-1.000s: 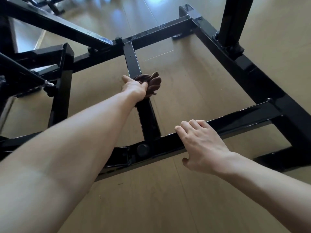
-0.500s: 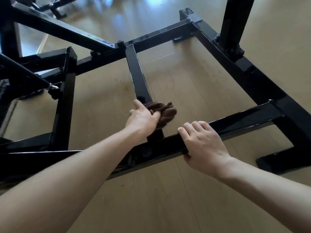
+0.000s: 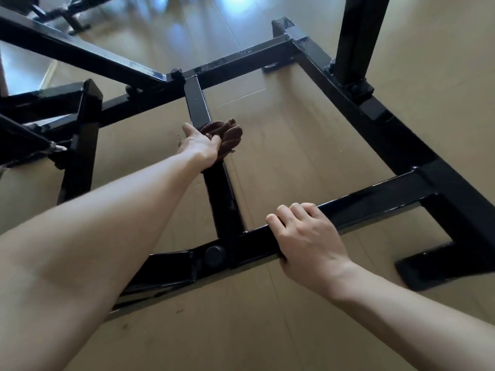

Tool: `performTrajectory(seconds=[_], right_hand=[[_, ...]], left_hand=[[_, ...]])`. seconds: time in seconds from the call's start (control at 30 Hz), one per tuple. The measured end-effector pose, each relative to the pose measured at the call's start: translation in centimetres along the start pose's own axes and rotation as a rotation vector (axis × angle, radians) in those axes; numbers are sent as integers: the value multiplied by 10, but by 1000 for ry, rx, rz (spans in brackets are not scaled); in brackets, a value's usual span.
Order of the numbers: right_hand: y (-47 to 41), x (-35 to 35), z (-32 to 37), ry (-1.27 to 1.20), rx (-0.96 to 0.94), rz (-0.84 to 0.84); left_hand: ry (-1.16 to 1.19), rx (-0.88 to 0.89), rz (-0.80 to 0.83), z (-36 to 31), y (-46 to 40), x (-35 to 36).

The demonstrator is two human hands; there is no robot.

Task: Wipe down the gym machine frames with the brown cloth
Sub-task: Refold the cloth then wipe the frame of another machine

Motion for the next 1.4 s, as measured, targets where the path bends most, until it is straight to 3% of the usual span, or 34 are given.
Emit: performTrajectory(seconds=[0.2, 0.3, 0.77, 0.9, 1.07, 1.3, 1.4], right_hand=[[0, -6, 3, 22, 14, 111], [-5, -6, 8, 65, -7, 137], [-6, 3, 5, -29, -33, -72], [-11, 5, 4, -14, -52, -93], [-10, 3, 4, 15, -43, -72], [-7, -7, 6, 40, -8, -3], [-6, -8, 8, 54, 0, 15]], left_hand=[[-96, 113, 150, 34, 111, 26], [-115, 117, 144, 38, 123, 29], [156, -30, -43, -15, -70, -9], [79, -35, -79, -21, -91, -12], [28, 3, -41, -9, -43, -6], [-135, 162, 215, 34, 114, 23], [-135, 166, 254, 43, 139, 28]])
Point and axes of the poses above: each hand's wrist, its own y-axis away from the middle knuckle, its own x-axis out of the palm, z = x × y, the point moved 7 cm from there along -y, towards the middle knuckle, and after that the axes turned 2 degrees about x, right-handed, at the moved point
